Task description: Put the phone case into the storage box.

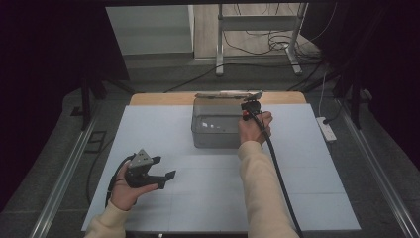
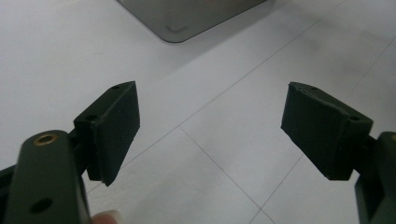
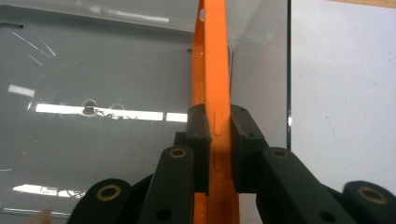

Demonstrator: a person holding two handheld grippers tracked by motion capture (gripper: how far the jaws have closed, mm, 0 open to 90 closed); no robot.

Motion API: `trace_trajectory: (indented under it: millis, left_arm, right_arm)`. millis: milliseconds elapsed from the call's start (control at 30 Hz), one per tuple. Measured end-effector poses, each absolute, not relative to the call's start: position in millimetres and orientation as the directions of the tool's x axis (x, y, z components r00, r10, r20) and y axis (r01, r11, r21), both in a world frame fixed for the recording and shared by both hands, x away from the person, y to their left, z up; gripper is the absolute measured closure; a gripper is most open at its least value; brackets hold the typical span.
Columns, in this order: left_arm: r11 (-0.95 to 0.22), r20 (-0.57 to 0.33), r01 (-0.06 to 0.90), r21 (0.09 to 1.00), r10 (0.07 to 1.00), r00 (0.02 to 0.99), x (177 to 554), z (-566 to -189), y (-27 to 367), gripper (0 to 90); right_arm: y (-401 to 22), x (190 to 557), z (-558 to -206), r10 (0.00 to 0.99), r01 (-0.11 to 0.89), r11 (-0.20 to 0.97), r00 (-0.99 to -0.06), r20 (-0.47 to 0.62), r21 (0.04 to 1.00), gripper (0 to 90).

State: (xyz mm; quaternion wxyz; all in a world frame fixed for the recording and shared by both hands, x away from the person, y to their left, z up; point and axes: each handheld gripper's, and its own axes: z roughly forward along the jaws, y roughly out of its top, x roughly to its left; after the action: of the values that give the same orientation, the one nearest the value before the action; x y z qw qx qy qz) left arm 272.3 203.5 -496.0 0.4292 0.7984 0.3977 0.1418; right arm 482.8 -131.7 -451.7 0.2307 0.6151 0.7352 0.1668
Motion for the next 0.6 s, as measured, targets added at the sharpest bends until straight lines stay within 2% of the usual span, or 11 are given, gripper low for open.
trace_trajectory:
  millis: [600]
  left_arm:
    - [-0.318,-0.115,0.512,0.798,0.753,0.648,272.1,-495.9,202.8,19.5]
  right_arm:
    - [-131.3,481.9,-449.9,0.980,0.825,0.199,-0.150,-0.134,0.530,76.4]
